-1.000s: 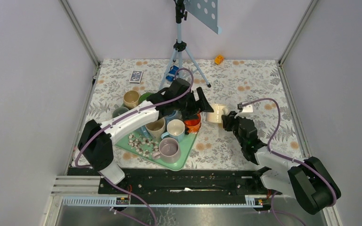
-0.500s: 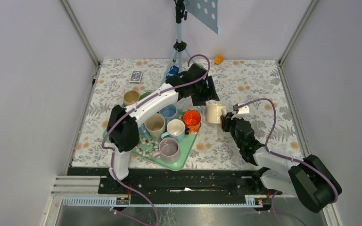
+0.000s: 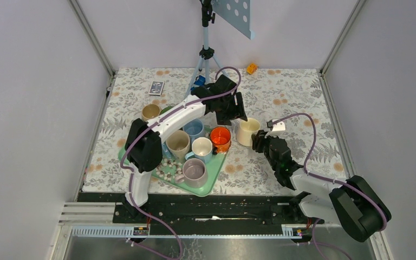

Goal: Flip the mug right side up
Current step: Place the cup at the center of the board.

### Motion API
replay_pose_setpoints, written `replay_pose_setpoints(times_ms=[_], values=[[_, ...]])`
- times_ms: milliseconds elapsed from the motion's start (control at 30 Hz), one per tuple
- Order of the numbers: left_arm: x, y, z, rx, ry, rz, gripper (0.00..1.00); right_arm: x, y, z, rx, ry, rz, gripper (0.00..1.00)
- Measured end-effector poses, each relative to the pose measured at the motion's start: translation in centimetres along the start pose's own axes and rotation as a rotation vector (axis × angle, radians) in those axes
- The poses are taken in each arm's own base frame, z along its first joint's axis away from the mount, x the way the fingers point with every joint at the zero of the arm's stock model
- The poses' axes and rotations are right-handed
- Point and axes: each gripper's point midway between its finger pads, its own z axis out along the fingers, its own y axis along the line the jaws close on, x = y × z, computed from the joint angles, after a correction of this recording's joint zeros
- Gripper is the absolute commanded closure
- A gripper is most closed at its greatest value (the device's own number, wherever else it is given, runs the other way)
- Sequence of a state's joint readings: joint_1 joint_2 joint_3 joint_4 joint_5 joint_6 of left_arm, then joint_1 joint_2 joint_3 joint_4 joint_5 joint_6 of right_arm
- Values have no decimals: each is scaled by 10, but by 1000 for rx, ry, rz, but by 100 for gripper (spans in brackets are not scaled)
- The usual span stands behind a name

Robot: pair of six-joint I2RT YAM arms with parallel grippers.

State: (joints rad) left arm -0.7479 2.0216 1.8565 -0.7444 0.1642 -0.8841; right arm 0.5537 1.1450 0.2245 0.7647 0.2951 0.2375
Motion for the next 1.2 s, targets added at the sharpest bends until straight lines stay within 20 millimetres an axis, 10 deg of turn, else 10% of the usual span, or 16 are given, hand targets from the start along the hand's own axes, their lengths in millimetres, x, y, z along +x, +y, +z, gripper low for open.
replay_pose_setpoints(times_ms=[533,933,1200], values=[[0,-7,-7,38,2,44,23,18,2,3,27,100,71,56],[27,-28,-77,120,-102,135,20,29,23,-5,38,223,293,29],[87,-12,-67,61,-97,191,22,-42,22,-24,158,199,366,6]])
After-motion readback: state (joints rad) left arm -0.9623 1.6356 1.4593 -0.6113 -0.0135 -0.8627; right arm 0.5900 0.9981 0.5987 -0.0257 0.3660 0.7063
